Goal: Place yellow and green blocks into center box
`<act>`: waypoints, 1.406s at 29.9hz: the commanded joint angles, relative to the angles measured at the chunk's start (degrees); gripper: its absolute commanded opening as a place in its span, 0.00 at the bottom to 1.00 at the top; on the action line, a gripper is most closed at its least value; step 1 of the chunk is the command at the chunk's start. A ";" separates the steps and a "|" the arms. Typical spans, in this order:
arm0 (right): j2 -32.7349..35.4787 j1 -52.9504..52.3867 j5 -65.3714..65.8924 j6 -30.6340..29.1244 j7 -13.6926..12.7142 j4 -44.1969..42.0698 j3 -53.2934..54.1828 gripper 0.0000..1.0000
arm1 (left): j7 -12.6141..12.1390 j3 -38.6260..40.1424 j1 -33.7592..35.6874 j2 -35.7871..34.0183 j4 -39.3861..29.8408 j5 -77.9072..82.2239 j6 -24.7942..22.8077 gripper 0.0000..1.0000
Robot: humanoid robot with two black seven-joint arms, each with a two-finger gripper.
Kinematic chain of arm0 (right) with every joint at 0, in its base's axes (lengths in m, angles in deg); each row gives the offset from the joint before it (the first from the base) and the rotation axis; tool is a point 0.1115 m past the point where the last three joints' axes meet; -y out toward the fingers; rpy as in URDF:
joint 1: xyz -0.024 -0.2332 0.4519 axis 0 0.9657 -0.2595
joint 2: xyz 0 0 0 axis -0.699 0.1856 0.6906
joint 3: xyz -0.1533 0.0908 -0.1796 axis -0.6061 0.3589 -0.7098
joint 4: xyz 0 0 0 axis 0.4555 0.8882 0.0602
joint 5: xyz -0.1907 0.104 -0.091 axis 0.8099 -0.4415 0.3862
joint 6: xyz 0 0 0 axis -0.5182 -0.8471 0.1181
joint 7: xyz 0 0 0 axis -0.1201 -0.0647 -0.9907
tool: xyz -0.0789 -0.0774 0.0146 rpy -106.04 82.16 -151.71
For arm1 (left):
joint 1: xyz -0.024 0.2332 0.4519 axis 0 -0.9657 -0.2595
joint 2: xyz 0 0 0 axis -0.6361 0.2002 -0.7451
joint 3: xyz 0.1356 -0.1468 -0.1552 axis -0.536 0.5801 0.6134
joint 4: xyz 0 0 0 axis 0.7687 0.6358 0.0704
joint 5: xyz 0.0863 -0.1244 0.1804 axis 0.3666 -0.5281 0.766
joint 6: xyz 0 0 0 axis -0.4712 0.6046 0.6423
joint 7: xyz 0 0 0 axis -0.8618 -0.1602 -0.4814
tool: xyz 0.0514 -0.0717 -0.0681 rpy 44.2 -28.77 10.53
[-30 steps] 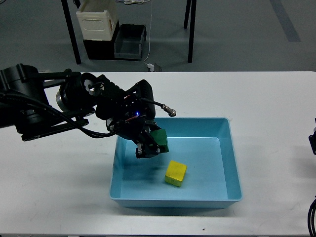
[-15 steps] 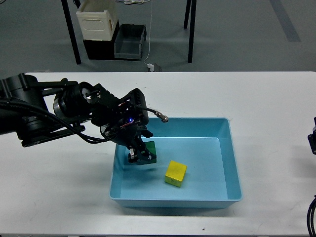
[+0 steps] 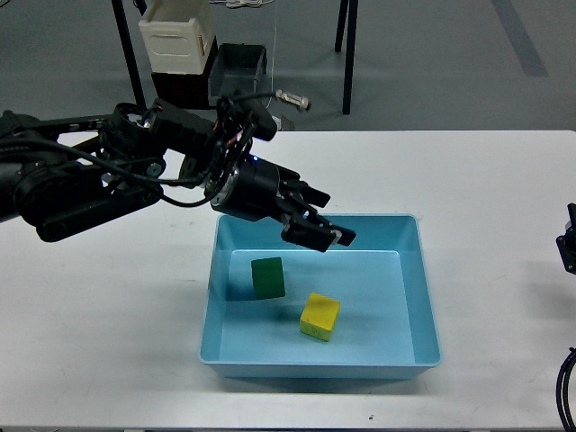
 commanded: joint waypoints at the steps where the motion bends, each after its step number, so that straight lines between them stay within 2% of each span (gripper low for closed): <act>1: -0.16 -3.39 -3.73 -4.02 -0.56 -0.02 -0.25 1.00 | 0.02 3.16 -2.78 -0.57 0.36 -13.51 -0.02 0.99; 4: -0.16 -6.37 -10.84 -4.37 -1.00 -0.20 -0.69 1.00 | 0.02 10.62 -8.31 -0.84 0.63 -25.11 -0.02 1.00; 8: -1.30 -8.93 -21.03 -4.29 -3.89 -0.29 -1.13 1.00 | 0.02 21.34 -18.32 -2.68 -0.07 -34.80 -0.02 1.00; 11: -2.88 -9.02 -26.05 -4.20 -4.43 -0.29 -1.31 1.00 | 0.02 26.63 -24.74 -2.60 -0.25 -39.63 3.80 1.00; 14: -3.58 -8.06 -30.10 -4.29 -4.43 -0.20 -1.40 1.00 | 0.02 30.23 -30.10 -2.95 -0.25 -50.67 4.34 1.00; 19: -4.91 -4.19 -35.90 -5.07 -4.52 0.07 -1.49 1.00 | 0.02 30.42 -36.88 -6.37 0.10 -73.27 3.90 1.00; 22: -5.08 -0.86 -36.52 -7.88 -4.52 0.42 -1.75 1.00 | 0.02 30.33 -40.74 -7.95 -1.56 -81.55 3.99 1.00; 26: -7.10 3.45 -36.53 -11.31 -5.22 1.38 -2.80 1.00 | 0.02 30.51 -47.24 -8.05 -3.41 -88.59 3.99 1.00; 33: -7.90 8.03 -41.78 -11.23 -5.66 1.74 -2.80 1.00 | 0.02 31.30 -55.78 -6.64 -6.57 -96.75 3.64 1.00; 36: -7.90 8.29 -45.13 -11.23 -6.54 1.65 -2.45 1.00 | 0.02 32.00 -57.28 -6.29 -6.93 -101.94 2.42 1.00; 42: -9.56 8.91 -46.63 -11.23 -6.54 1.74 -2.19 1.00 | 0.02 31.74 -58.51 -4.88 -8.07 -103.19 -0.02 1.00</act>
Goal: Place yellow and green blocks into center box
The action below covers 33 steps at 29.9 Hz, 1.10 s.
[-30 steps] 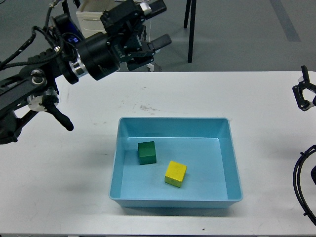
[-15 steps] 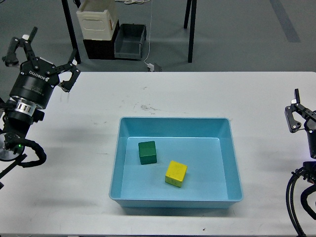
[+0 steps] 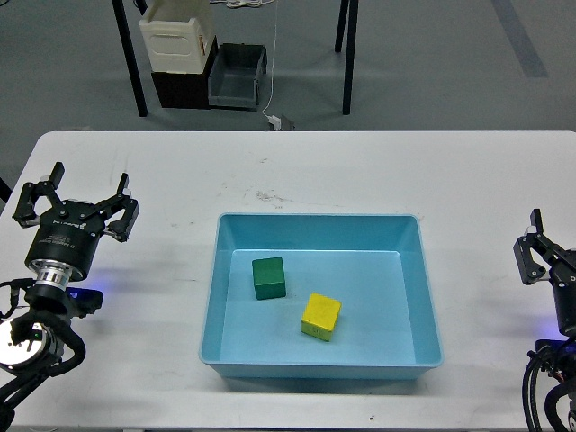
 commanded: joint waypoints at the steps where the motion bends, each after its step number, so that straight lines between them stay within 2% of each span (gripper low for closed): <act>1: -1.77 0.46 -0.55 -0.04 -0.11 0.02 0.28 1.00 | -0.01 -0.85 -1.03 0.20 -1.23 -0.30 -0.97 1.00; 3: -1.86 0.55 -0.55 -0.04 -0.28 0.02 0.19 1.00 | -0.01 -0.94 -1.64 0.03 -1.84 -0.21 -0.97 1.00; 7: -1.86 0.55 -0.64 -0.13 -3.27 0.02 0.19 1.00 | -0.01 0.38 -3.31 -0.15 -2.20 -0.47 -0.97 1.00; 9: -1.86 0.46 -0.73 -0.13 -3.45 0.02 0.37 1.00 | -0.01 1.43 -3.84 0.20 -2.20 -1.78 -0.97 1.00; 14: -1.78 0.90 -0.73 -0.30 -3.54 0.02 0.28 1.00 | -0.01 2.14 -4.55 0.55 -2.20 -6.88 -0.97 1.00; 33: -1.86 1.96 -0.55 -0.74 -2.92 -0.07 -0.25 1.00 | -0.01 1.17 -7.80 -0.24 -2.46 -6.01 -0.97 1.00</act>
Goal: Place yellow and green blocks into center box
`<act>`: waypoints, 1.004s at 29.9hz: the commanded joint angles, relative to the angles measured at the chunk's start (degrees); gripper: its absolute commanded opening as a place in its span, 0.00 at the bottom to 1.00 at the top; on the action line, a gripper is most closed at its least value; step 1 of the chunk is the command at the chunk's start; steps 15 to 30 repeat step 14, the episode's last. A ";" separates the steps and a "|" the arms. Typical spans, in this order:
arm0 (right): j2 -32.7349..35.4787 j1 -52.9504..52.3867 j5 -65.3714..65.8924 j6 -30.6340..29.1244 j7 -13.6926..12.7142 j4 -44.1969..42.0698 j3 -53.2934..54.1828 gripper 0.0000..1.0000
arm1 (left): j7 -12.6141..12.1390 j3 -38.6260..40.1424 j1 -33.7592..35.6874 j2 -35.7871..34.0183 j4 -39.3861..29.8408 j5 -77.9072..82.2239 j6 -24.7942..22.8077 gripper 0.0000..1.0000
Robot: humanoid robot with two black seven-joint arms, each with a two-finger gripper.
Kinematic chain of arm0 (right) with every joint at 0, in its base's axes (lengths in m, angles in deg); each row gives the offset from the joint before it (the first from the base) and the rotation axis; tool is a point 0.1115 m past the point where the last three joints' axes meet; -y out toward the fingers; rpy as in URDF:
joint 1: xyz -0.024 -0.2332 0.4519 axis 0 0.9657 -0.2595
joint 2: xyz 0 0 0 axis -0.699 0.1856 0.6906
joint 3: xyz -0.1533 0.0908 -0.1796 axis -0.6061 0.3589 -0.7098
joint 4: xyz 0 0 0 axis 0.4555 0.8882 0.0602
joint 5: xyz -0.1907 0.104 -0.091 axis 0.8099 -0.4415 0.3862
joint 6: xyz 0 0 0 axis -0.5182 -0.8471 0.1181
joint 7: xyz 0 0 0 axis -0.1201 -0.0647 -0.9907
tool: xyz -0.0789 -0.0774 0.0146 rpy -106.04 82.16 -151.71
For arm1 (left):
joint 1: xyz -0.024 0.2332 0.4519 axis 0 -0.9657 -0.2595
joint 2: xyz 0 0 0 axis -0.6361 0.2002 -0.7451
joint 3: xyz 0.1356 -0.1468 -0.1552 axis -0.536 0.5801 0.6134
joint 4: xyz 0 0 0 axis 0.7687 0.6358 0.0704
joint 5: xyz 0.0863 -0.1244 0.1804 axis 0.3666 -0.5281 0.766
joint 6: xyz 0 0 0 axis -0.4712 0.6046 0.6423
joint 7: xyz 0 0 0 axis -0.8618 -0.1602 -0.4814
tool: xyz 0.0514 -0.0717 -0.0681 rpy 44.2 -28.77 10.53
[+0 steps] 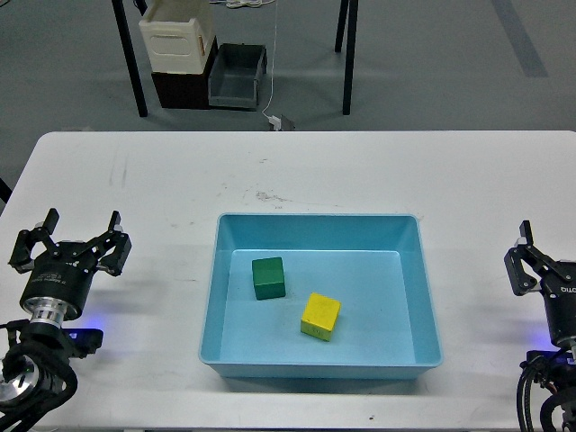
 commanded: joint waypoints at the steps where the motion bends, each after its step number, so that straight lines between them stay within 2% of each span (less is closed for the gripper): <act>1: -0.01 0.04 -0.02 -0.09 -0.03 0.00 -0.36 1.00 | 0.00 0.04 0.10 -0.12 0.00 0.86 0.01 1.00; 8: -0.01 0.04 0.07 -0.18 -0.03 0.00 -0.36 1.00 | 0.00 0.84 2.03 -0.03 0.00 4.82 0.01 1.00; 30: -0.01 0.04 0.07 -0.18 -0.12 -0.09 -0.44 1.00 | 0.00 0.84 2.21 0.23 0.00 4.82 0.01 1.00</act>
